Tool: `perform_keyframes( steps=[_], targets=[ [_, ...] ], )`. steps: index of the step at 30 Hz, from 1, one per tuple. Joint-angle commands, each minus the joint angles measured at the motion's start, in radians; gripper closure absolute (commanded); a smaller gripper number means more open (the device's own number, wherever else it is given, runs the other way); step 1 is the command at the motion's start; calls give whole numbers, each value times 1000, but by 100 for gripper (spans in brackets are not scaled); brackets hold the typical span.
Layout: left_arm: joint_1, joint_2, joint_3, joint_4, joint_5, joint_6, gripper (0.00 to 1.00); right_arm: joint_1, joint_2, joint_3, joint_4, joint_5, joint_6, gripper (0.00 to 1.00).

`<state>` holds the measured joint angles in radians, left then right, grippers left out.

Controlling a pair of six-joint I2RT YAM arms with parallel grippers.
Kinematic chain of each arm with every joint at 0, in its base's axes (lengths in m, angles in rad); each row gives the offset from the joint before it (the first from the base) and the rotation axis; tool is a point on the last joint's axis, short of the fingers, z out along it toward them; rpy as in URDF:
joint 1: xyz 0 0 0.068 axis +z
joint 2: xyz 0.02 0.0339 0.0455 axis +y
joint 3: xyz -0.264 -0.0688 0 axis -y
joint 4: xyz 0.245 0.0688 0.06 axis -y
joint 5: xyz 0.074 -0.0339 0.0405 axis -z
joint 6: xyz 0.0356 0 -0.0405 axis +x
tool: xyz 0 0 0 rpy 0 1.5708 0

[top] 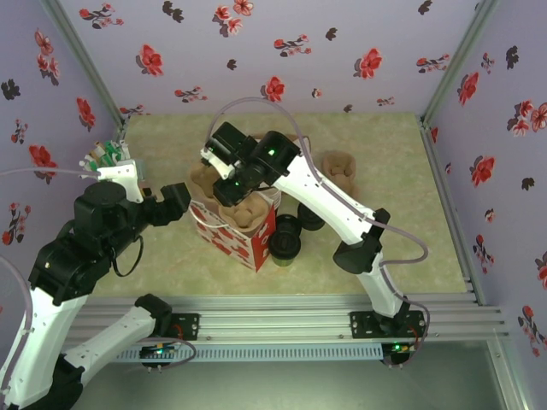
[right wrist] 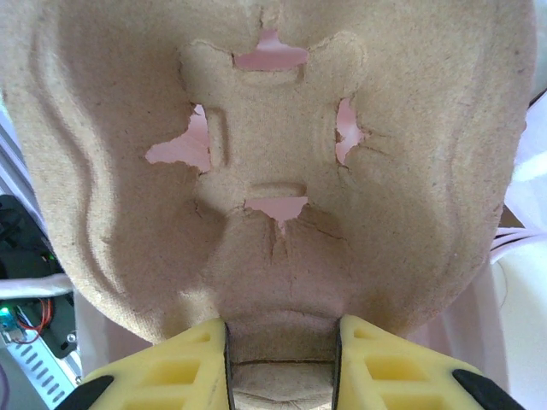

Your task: Pack the takeout coffee

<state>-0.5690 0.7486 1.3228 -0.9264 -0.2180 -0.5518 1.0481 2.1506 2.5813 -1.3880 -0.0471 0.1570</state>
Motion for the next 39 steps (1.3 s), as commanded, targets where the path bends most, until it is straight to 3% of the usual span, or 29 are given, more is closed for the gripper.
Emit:
perform_keyframes(
  steps=[1,39],
  targets=[
    [8,4,-7,31,-14,-14,7,18,26,-6,-33,25,-29,70],
    [8,0,-25,37,-13,-17,7,56,122,-27,-100,92,-56,72]
  ],
)
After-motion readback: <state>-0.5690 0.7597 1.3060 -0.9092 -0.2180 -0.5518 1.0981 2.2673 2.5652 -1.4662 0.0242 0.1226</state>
